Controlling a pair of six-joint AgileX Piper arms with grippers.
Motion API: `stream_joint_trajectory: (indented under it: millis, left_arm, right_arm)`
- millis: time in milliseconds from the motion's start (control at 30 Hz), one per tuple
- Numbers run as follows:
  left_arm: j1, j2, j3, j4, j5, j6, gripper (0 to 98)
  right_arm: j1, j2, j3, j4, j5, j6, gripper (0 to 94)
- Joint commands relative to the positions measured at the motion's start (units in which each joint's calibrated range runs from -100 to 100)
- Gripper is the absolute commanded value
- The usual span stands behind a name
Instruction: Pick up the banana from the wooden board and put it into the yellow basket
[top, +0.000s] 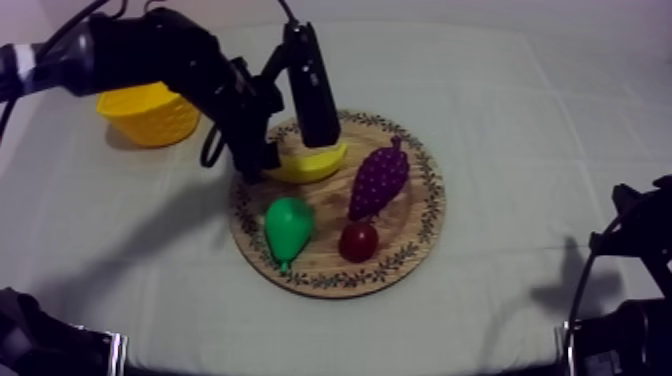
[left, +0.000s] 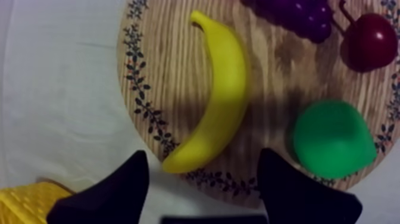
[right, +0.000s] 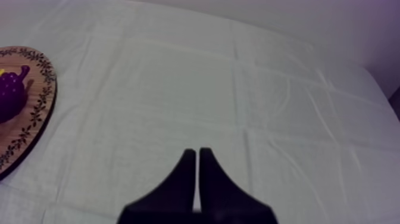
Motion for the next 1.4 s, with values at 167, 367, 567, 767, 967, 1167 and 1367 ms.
stream_joint_trajectory:
  millis: [167,367,567,767,967,1167,1367]
  left_arm:
    - [-0.2,9.7,-7.4,-0.33,3.9,0.3,65.9]
    - [0.1,15.3,-13.6,-1.22,8.6,1.2,64.3]
    - [0.8,19.5,-18.3,-2.51,12.3,3.2,54.2]
    - [2.1,21.5,-19.8,-4.83,13.3,6.6,38.5]
    - [2.2,22.0,-18.7,-6.29,12.8,9.5,28.3]
    - [2.4,20.2,-18.1,-7.46,13.1,11.0,24.9]
    - [2.2,14.2,-20.9,-9.24,16.4,11.3,24.0]
  right_arm:
    - [0.0,0.0,0.0,0.0,0.0,0.0,0.3]
    - [0.0,0.0,0.0,0.0,0.0,0.0,0.3]
    - [0.0,0.0,0.0,0.0,0.0,0.0,0.3]
    - [0.0,0.0,0.0,0.0,0.0,0.0,0.3]
    - [0.0,0.0,0.0,0.0,0.0,0.0,0.3]
    - [0.0,0.0,0.0,0.0,0.0,0.0,0.3]
    - [0.0,0.0,0.0,0.0,0.0,0.0,0.3]
